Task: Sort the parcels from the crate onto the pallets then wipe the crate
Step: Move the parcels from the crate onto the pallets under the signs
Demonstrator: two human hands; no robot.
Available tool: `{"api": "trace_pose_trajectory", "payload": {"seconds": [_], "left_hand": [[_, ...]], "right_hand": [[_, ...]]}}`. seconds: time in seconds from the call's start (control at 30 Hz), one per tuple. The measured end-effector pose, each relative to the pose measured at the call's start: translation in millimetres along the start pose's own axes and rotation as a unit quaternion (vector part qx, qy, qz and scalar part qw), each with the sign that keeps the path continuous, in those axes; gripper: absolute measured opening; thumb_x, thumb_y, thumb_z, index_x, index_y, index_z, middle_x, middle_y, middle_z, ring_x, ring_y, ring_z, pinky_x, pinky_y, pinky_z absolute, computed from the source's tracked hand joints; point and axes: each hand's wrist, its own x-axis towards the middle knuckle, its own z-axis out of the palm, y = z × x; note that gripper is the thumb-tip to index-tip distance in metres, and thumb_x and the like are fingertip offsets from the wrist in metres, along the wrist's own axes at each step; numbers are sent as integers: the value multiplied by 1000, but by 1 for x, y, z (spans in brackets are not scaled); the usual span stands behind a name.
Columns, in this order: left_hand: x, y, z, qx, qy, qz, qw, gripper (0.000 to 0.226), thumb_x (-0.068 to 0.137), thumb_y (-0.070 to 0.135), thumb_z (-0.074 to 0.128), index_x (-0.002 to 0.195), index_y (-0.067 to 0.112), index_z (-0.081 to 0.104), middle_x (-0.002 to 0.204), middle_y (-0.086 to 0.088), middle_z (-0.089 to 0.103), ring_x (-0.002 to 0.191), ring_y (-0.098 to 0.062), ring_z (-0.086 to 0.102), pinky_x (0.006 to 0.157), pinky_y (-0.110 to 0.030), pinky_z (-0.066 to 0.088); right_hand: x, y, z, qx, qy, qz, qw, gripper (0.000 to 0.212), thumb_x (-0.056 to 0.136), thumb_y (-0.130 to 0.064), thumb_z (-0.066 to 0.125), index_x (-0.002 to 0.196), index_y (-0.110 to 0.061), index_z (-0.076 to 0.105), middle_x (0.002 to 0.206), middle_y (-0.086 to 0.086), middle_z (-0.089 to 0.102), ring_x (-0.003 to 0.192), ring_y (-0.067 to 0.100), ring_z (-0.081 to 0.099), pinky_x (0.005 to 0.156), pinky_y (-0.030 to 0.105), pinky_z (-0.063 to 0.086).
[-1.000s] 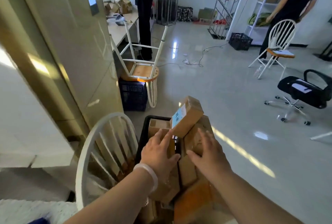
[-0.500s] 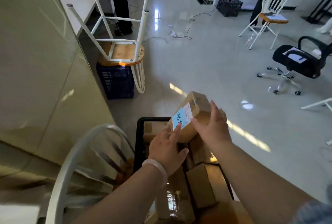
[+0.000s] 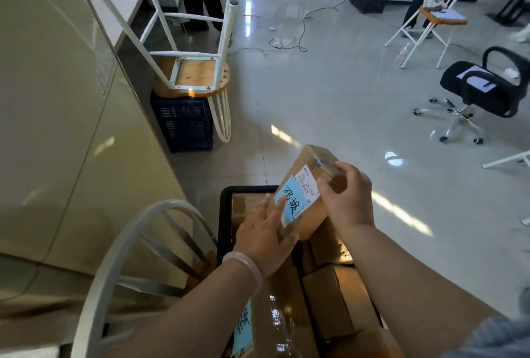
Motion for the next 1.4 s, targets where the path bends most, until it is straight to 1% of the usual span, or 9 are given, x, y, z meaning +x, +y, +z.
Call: {"api": "trace_pose_trajectory", "payload": {"seconds": [0.07,0.23,0.4,0.63,0.8,0.97,1.1,1.27,1.4], "left_hand": [[-5,-2,-6,-22,-6,-11,1000,81,91,51,57,151,50,3,161,17,2,150,-19,4,119,-51,15],[-24,1,-21,-56,-32,-10,998,86,89,47,63,149,55,1,161,18,-1,149,-19,7,117,-51,21],[-52,10,-22,-88,-48,6,995,94,86,41,70,151,52,3,156,17,13,129,-2,27,109,-26,34],[-101,26,2,-151,-47,5,987,112,81,25,79,136,70,-7,144,14,33,132,-12,42,106,-36,46],[-137,57,31,-243,26,-76,967,105,82,24,78,142,61,0,127,21,43,108,-5,54,85,-21,56],[-174,81,49,-301,109,-115,940,97,87,19,72,150,46,4,107,33,38,91,6,51,64,-10,51],[-207,80,57,-274,142,-146,940,102,84,32,75,150,51,-1,129,20,37,119,-7,45,97,-24,48],[-263,64,65,-258,202,-164,931,108,56,70,75,127,81,-5,140,12,37,124,-14,47,103,-36,48],[-315,56,57,-275,245,-199,908,109,58,67,78,132,78,-1,137,11,33,125,-18,45,102,-40,50]], "right_hand": [[-4,0,-9,21,-29,-11,999,44,91,-35,65,132,-31,50,127,-6,45,118,11,49,76,22,56],[-18,1,-30,52,-111,-9,992,37,86,-42,64,121,-42,52,124,-5,51,113,16,57,84,39,59],[-34,4,-63,101,-164,-10,981,27,94,-26,60,117,-38,53,112,-6,57,94,2,56,65,16,46],[-60,13,-98,166,-231,15,958,29,96,-25,55,97,-54,54,106,4,68,96,19,68,82,47,60],[-82,21,-108,63,-294,-61,952,78,96,-37,58,143,-60,0,162,-4,11,131,20,47,87,24,52],[-133,43,-108,-57,-354,-176,917,111,93,-37,63,130,-59,-40,163,-10,-8,143,22,33,94,31,52],[-159,48,-116,-69,-409,-211,885,97,95,-40,58,114,-79,-28,160,-11,-3,142,24,32,93,33,56],[-179,38,-121,-19,-474,-262,840,67,94,-39,62,134,-70,18,157,-15,8,134,15,35,87,27,57],[-212,15,-117,30,-528,-296,795,61,92,-33,66,134,-63,32,150,-15,20,121,6,37,80,22,57]]}}
